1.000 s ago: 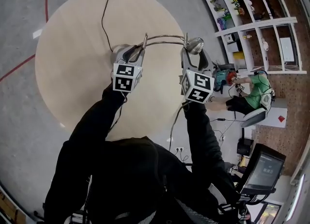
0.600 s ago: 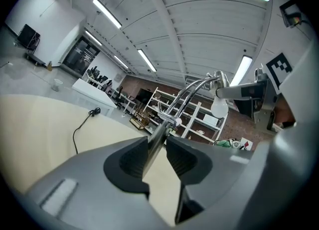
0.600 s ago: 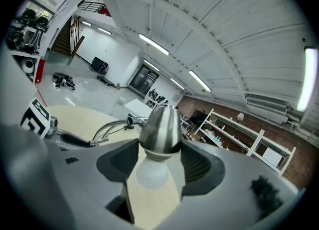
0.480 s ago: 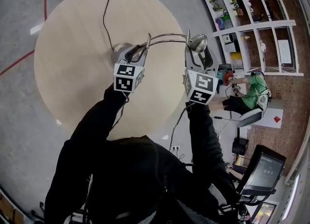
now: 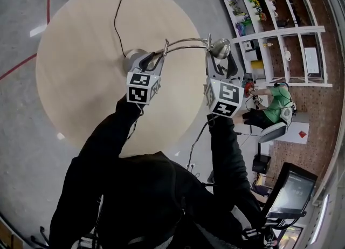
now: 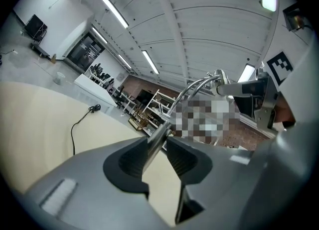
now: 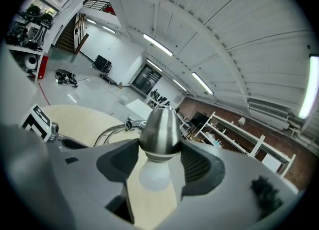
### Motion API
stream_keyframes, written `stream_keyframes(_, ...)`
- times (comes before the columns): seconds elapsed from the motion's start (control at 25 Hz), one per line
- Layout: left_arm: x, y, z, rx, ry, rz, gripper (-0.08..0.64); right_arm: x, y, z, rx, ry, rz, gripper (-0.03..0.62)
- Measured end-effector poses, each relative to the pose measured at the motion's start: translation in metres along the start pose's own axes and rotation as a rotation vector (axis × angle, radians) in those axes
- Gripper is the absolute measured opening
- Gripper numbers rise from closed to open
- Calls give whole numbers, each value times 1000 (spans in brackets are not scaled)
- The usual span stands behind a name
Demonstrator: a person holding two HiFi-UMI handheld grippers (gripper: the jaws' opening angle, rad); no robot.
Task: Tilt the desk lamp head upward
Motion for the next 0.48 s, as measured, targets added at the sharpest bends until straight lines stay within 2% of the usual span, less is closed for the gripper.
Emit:
stream_keyframes(0.2,2,-1,2,-18,6,-5,123,3,-10,5,-46,4,-14,278)
stream_keyframes(0.48,2,1,0,-49,16,-13,123,3,-27,17,-158,8,-53,278)
Point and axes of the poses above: the fingertips, and each gripper's own axes: x forward along the fingers, z to its left, y out of its underside, the point moved 4 cm from there along -x, backward along the fingers, and after that the axes turned 11 degrees about x, right-handed, at the moved point
